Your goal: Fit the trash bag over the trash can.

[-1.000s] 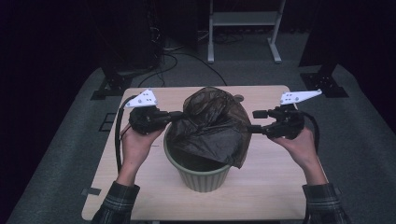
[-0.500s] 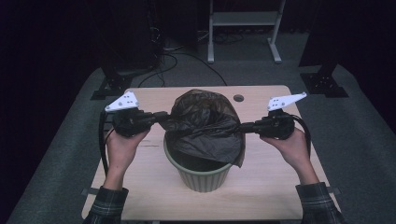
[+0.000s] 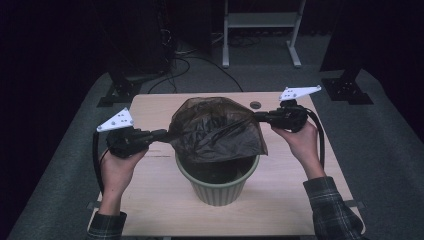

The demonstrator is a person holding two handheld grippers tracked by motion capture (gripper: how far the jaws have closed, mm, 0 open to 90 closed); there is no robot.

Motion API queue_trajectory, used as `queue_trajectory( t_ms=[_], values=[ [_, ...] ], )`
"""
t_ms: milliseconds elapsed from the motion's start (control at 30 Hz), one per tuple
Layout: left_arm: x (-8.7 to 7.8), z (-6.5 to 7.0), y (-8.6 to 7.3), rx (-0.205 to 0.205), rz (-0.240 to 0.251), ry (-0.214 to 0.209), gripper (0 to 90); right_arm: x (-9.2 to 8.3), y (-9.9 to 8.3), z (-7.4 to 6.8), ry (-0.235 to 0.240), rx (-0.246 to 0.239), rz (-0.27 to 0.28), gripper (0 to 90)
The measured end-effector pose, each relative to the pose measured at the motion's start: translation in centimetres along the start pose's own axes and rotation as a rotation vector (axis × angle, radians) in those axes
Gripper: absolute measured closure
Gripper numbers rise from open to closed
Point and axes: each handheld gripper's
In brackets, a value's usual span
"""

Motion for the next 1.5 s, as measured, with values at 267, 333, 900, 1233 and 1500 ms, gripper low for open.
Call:
queue_trajectory(
  t_ms=[267, 333, 900, 1233, 1500],
  values=[
    [-0.1, 0.2, 0.0, -0.002, 0.012, -0.003, 90.0, -5.0, -0.7, -2.3, 0.025, 0.005, 0.052, 51.5],
    [-0.2, 0.3, 0.0, -0.002, 0.014, -0.003, 90.0, -5.9, -1.2, -2.7, 0.057, 0.027, 0.073, 49.1],
    [-0.4, 0.4, -0.1, 0.001, 0.007, -0.008, 90.0, -4.9, -5.5, -4.4, 0.240, 0.065, 0.032, 72.5],
    [-0.7, 0.5, 0.0, 0.002, 0.011, -0.008, 90.0, -5.8, -6.0, -4.3, 0.209, 0.061, 0.051, 55.8],
    [-0.5, 0.5, -0.1, 0.004, 0.008, -0.013, 90.0, -5.5, -7.0, -4.5, 0.211, 0.075, 0.030, 43.1]
  ],
)
Point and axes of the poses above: each handheld gripper's, and its own axes: x roughly forward along the jaws, y roughly out of its top, z roughly to its right, and after that the axes turned 8 degrees about z, right-handed
